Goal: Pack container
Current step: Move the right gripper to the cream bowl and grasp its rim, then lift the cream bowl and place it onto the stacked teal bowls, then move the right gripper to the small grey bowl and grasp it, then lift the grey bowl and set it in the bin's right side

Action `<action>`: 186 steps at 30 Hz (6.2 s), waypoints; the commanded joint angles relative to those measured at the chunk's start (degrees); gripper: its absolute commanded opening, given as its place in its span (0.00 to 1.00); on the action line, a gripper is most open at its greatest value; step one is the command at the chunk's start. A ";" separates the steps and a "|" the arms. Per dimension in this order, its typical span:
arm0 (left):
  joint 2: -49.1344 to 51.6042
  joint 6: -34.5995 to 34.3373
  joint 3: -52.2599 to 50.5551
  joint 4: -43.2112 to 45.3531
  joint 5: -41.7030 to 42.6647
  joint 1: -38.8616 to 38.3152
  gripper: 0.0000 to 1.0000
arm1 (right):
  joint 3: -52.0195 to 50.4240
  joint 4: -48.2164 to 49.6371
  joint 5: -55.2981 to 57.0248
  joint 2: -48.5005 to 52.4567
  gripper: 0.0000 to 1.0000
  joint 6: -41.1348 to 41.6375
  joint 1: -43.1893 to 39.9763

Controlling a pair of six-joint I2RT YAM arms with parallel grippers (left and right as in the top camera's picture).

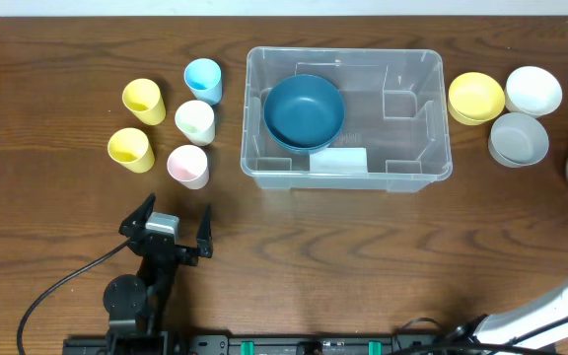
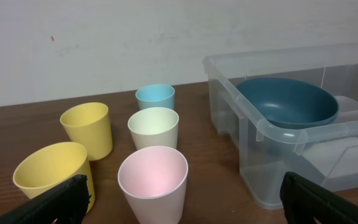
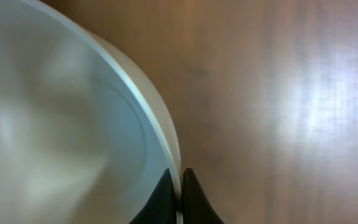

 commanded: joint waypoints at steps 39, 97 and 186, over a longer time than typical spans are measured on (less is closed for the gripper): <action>-0.35 -0.07 -1.14 -1.81 0.35 0.24 0.98 | 14.80 2.69 -10.58 7.45 0.02 -12.41 69.00; -0.35 -0.07 -1.14 -1.81 0.35 0.24 0.98 | -8.90 -0.61 4.15 -0.76 0.99 -8.85 22.86; -0.35 -0.07 -1.14 -1.81 0.35 0.24 0.98 | 4.20 1.46 1.49 2.86 0.02 -14.62 58.84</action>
